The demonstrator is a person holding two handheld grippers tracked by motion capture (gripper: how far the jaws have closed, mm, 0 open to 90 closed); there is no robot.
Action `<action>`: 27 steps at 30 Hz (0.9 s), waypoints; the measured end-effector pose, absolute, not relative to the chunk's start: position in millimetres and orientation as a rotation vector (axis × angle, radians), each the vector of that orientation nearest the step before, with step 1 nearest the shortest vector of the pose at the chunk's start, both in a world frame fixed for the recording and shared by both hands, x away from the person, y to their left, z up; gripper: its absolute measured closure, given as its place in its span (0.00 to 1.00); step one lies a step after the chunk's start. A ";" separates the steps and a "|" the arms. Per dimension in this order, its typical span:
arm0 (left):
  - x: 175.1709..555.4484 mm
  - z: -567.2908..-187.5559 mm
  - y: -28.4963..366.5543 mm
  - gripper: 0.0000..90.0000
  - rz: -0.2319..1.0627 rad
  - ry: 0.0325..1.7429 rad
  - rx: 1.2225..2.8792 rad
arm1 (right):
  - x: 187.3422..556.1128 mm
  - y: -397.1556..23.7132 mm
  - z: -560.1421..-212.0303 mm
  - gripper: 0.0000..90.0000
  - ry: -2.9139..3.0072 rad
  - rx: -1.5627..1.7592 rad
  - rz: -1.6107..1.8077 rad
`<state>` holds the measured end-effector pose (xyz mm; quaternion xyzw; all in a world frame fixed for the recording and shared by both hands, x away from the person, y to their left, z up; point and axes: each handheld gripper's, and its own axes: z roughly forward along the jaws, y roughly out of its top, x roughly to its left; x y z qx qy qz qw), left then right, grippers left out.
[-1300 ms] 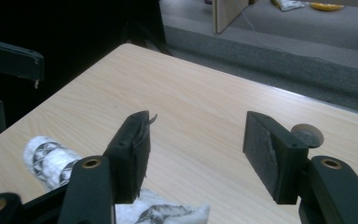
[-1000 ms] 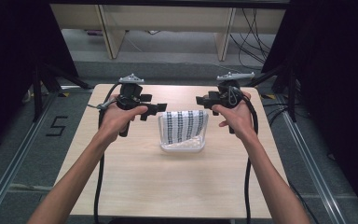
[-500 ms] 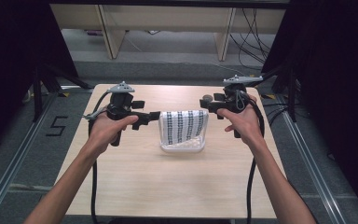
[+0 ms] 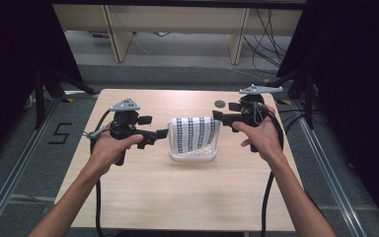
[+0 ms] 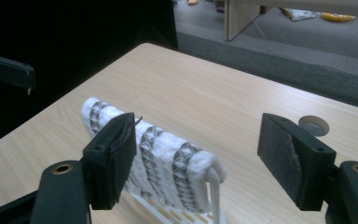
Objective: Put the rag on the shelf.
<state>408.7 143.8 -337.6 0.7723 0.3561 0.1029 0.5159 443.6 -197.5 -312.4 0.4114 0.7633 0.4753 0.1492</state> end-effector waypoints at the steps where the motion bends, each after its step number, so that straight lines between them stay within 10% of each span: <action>1: 407.3 -338.4 143.4 0.20 0.247 0.855 1.856 | 441.6 -197.3 -312.7 0.32 2.191 1.189 1.378; 27: 373.3 -357.3 149.8 0.20 0.263 0.807 1.860 | 417.3 -203.6 -324.4 0.27 2.185 1.148 1.395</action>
